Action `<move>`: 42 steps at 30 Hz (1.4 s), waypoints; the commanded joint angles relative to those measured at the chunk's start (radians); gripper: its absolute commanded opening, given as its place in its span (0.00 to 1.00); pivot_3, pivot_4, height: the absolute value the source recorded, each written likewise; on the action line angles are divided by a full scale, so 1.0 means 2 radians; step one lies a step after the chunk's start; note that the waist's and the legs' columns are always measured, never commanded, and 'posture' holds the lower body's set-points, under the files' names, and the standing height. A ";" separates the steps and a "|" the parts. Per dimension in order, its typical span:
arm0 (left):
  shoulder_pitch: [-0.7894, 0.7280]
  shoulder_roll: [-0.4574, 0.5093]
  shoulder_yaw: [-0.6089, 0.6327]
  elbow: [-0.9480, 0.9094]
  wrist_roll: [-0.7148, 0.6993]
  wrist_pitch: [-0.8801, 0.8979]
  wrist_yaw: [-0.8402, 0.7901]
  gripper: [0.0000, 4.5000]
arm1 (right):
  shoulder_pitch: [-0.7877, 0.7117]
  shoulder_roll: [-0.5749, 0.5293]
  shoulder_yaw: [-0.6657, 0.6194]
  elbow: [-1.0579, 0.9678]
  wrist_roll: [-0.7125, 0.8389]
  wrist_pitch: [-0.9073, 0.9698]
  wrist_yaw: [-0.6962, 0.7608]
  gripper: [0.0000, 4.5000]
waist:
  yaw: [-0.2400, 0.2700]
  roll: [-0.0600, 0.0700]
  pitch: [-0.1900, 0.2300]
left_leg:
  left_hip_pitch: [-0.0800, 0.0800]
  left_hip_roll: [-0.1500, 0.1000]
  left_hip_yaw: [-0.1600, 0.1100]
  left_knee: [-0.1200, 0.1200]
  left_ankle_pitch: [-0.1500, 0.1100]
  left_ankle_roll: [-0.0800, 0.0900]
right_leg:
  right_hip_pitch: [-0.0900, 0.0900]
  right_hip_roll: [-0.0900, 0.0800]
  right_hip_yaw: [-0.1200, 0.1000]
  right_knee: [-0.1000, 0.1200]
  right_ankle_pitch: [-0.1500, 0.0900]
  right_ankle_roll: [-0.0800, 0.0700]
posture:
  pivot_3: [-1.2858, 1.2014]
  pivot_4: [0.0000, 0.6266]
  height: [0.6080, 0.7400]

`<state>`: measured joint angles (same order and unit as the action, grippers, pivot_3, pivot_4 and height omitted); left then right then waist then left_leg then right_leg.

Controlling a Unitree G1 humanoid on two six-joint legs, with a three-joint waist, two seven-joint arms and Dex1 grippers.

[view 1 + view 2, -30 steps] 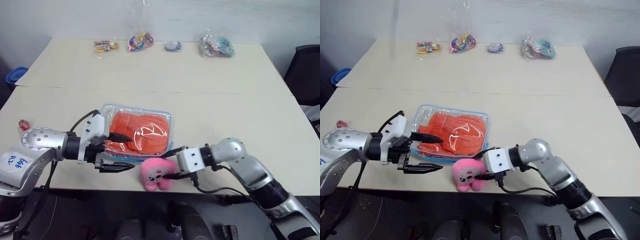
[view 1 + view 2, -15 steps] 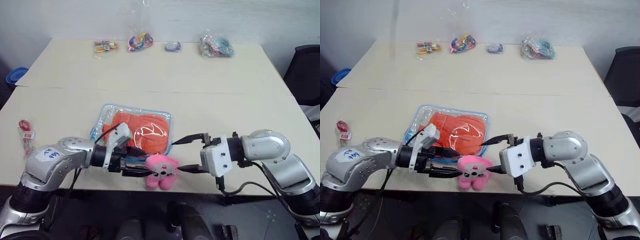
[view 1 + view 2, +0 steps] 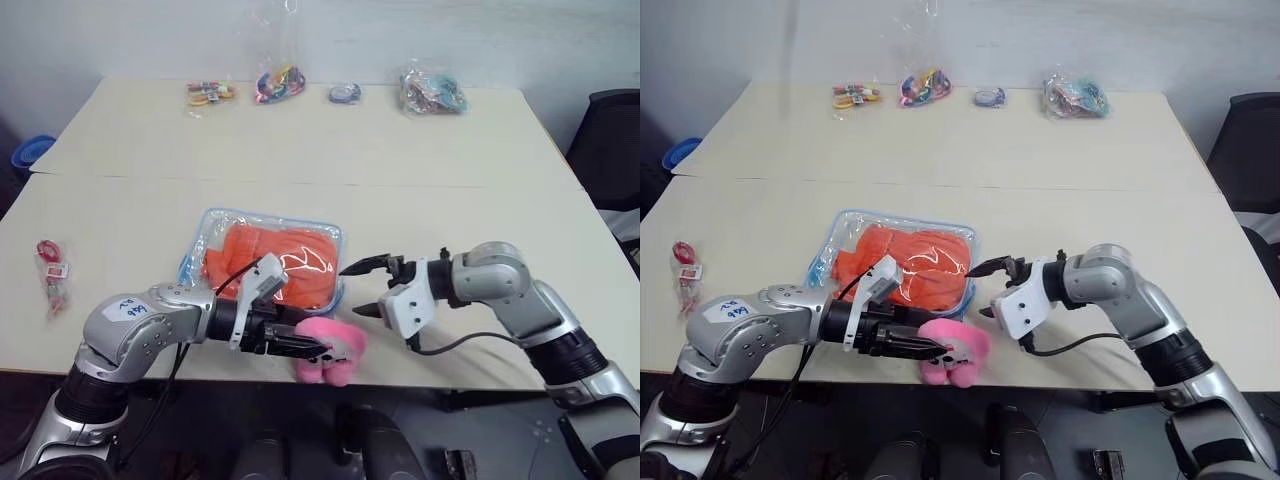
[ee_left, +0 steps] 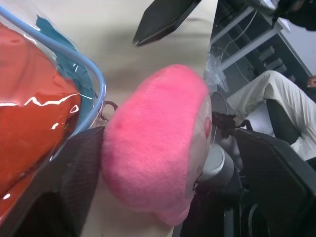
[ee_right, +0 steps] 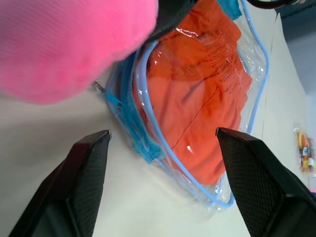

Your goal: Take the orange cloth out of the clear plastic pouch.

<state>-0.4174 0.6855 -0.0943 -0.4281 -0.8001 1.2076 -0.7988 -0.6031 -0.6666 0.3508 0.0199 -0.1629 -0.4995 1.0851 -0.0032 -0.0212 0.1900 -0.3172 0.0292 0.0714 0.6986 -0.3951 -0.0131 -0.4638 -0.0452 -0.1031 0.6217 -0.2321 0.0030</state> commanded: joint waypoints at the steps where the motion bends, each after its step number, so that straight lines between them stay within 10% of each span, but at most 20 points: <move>1: 0.010 0.010 0.023 -0.031 -0.022 0.009 0.003 0.60 | -0.018 0.019 0.005 0.019 -0.013 -0.026 -0.025 0.79 | 0.000 0.000 0.000 | 0.000 0.000 0.000 0.000 0.000 0.000 | 0.000 0.000 0.000 0.000 0.000 0.000 | 0.52 0.24 1.00; 11: 0.024 0.019 0.030 -0.046 -0.041 0.043 0.027 0.01 | -0.030 0.038 0.025 0.058 -0.021 -0.059 -0.035 0.79 | 0.000 0.000 0.000 | 0.000 0.000 0.000 0.000 0.000 0.000 | 0.000 0.000 0.000 0.000 0.000 0.000 | 0.52 0.24 1.00; 21: 0.023 0.026 0.025 -0.041 -0.034 0.040 0.036 0.00 | -0.038 0.055 0.033 0.071 -0.018 -0.059 -0.038 0.67 | -0.001 0.000 0.000 | 0.000 0.000 0.000 0.000 0.000 0.000 | 0.000 0.000 0.000 0.000 0.000 0.000 | 0.52 0.24 1.00; 30: 0.032 0.030 0.026 -0.047 -0.036 0.039 0.038 0.00 | -0.043 0.052 0.033 0.088 -0.020 -0.077 -0.039 0.01 | -0.001 0.000 0.000 | 0.000 0.000 0.000 0.000 0.000 0.000 | 0.000 0.000 0.000 0.000 0.000 0.000 | 0.52 0.24 1.00; 42: 0.091 0.087 0.053 -0.034 -0.006 -0.005 0.028 0.00 | -0.036 0.031 0.020 0.083 0.007 -0.079 -0.028 0.01 | -0.001 0.000 0.000 | 0.000 0.000 0.000 0.000 0.000 -0.001 | 0.000 0.000 0.000 -0.001 0.000 -0.001 | 0.52 0.24 1.00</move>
<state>-0.2624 0.8300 -0.0085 -0.4987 -0.8382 1.2156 -0.7283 -0.6641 -0.5865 0.4294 0.2068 -0.1959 -0.6587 1.0285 -0.0058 -0.0211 0.1900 -0.3162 0.0296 0.0706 0.6986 -0.3954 -0.0144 -0.4637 -0.0457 -0.1033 0.6205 -0.2328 0.0017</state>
